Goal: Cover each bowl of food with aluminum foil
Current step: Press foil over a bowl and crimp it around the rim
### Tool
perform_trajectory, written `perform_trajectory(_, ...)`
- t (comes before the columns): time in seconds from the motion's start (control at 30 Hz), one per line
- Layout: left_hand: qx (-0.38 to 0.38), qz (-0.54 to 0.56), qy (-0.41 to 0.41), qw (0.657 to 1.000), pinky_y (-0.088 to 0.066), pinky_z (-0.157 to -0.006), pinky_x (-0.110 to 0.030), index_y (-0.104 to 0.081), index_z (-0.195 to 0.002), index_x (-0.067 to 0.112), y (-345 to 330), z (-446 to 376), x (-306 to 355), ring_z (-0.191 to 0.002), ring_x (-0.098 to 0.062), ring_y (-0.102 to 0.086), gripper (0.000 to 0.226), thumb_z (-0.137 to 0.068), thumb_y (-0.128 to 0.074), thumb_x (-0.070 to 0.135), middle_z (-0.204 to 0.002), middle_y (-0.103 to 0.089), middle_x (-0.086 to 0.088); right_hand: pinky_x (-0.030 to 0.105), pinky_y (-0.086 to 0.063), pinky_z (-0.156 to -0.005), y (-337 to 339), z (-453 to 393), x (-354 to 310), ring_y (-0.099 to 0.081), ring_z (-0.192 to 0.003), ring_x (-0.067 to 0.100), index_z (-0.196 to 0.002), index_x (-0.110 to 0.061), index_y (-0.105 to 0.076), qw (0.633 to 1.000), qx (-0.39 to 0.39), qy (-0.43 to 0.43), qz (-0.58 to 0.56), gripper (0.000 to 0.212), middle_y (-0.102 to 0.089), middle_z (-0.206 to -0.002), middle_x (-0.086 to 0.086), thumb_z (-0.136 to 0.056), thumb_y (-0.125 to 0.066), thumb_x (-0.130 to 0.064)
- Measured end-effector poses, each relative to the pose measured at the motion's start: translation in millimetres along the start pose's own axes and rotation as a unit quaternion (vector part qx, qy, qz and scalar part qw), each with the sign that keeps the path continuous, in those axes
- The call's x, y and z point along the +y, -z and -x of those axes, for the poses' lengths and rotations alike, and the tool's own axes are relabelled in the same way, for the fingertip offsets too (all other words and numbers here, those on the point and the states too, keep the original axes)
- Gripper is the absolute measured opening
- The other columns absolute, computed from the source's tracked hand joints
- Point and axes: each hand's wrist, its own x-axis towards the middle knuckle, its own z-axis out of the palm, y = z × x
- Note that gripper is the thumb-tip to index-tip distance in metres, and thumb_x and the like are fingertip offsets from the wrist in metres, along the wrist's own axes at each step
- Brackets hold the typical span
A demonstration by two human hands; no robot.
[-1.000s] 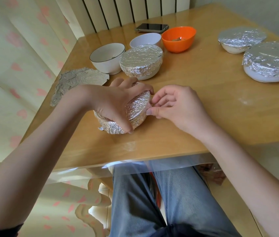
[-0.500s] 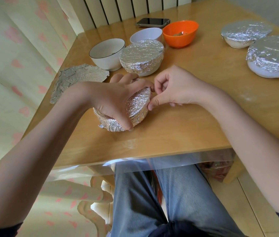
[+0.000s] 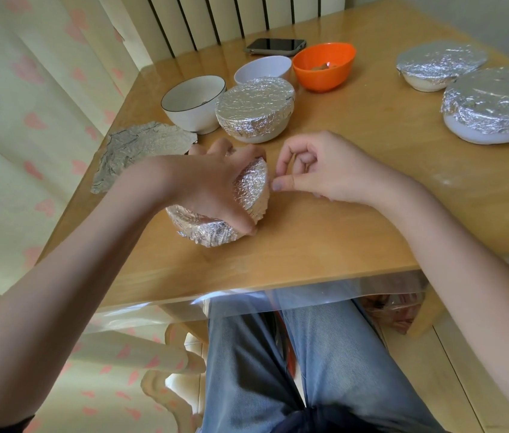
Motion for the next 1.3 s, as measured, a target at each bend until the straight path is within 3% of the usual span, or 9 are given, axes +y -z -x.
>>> perform_trajectory(0.13,0.004,0.019,0.0,1.0,0.002,-0.113,-0.069,0.033,-0.13,0.065,-5,6,4,-0.144,-0.031,0.031,0.126,-0.042,-0.051,0.096,-0.159,0.03,0.005,0.012,-0.039,-0.043,-7,20,4,-0.048,-0.049,0.004,-0.093,-0.021,-0.064,0.997,0.052,0.029,0.045,0.019,-0.058,-0.069,-0.005,-0.078,-0.076,-0.025)
perform_trajectory(0.23,0.053,0.012,-0.09,0.994,0.016,-0.111,-0.067,0.025,-0.129,0.072,-10,5,0,-0.14,-0.018,0.039,0.099,-0.051,-0.029,0.099,-0.154,0.035,0.017,0.021,-0.047,-0.045,-14,31,8,-0.059,-0.06,0.02,-0.096,-0.022,-0.065,0.995,0.091,0.023,0.021,0.012,-0.063,-0.079,-0.002,-0.085,-0.069,-0.02)
perform_trajectory(0.37,0.068,0.045,-0.107,0.991,0.001,-0.111,-0.07,-0.012,-0.126,0.072,-17,1,3,-0.149,-0.015,0.013,0.072,-0.057,-0.025,0.089,-0.159,0.002,0.02,0.031,-0.051,-0.053,-16,37,12,-0.062,-0.067,0.028,-0.092,-0.024,-0.066,0.993,0.12,0.006,-0.002,0.007,-0.064,-0.079,-0.003,-0.088,-0.064,-0.017)
perform_trajectory(0.47,0.035,0.059,-0.122,0.99,0.001,-0.115,-0.065,0.005,-0.132,0.074,-11,4,-2,-0.147,-0.012,0.019,0.088,-0.056,-0.034,0.092,-0.159,0.011,0.023,0.03,-0.051,-0.056,-19,42,9,-0.059,-0.066,0.023,-0.09,-0.023,-0.066,0.991,0.13,0.017,0.001,0.007,-0.063,-0.077,-0.005,-0.084,-0.069,-0.02)
perform_trajectory(0.53,-0.009,0.106,-0.132,0.986,0.003,-0.117,-0.054,0.017,-0.131,0.075,1,11,-13,-0.146,-0.007,0.022,0.112,-0.053,-0.063,0.085,-0.156,0.019,0.028,0.027,-0.048,-0.058,-23,49,3,-0.055,-0.061,0.015,-0.087,-0.022,-0.064,0.991,0.13,0.026,0.017,0.016,-0.061,-0.075,-0.005,-0.078,-0.075,-0.028)
perform_trajectory(0.63,-0.036,0.065,-0.149,0.986,-0.007,-0.118,-0.046,0.011,-0.13,0.078,11,13,-26,-0.145,-0.002,0.011,0.133,-0.041,-0.087,0.067,-0.153,0.013,0.033,0.031,-0.042,-0.06,-37,56,-11,-0.049,-0.065,0.005,-0.091,-0.027,-0.052,0.985,0.108,0.014,0.136,0.042,-0.055,-0.081,-0.011,-0.067,-0.074,-0.055)
perform_trajectory(0.73,-0.013,0.062,-0.161,0.985,-0.024,-0.114,-0.039,-0.01,-0.131,0.075,6,8,-25,-0.138,-0.003,-0.014,0.118,-0.039,-0.084,0.063,-0.142,-0.01,0.031,0.029,-0.035,-0.064,-53,53,-25,-0.048,-0.079,0.01,-0.096,-0.028,-0.04,0.958,0.108,-0.004,0.267,0.057,-0.049,-0.091,-0.015,-0.066,-0.067,-0.069)
perform_trajectory(0.87,0.007,0.061,-0.161,0.985,-0.034,-0.108,-0.041,-0.012,-0.118,0.079,2,6,-22,-0.136,-0.009,-0.018,0.104,-0.039,-0.077,0.063,-0.139,-0.014,0.027,0.027,-0.032,-0.061,-55,46,-26,-0.056,-0.084,0.014,-0.087,-0.03,-0.041,0.946,0.152,0.022,0.285,0.044,-0.056,-0.089,-0.012,-0.072,-0.068,-0.061)
perform_trajectory(1.3,0.003,0.044,-0.151,0.988,-0.033,-0.109,-0.047,-0.015,-0.119,0.077,2,6,-18,-0.135,-0.013,-0.016,0.105,-0.044,-0.084,0.055,-0.141,-0.014,0.022,0.032,-0.053,-0.067,-25,21,-27,-0.057,-0.062,0.003,-0.064,-0.021,-0.07,0.987,0.058,0.0,0.147,0.022,-0.062,-0.061,-0.013,-0.062,-0.085,-0.037)
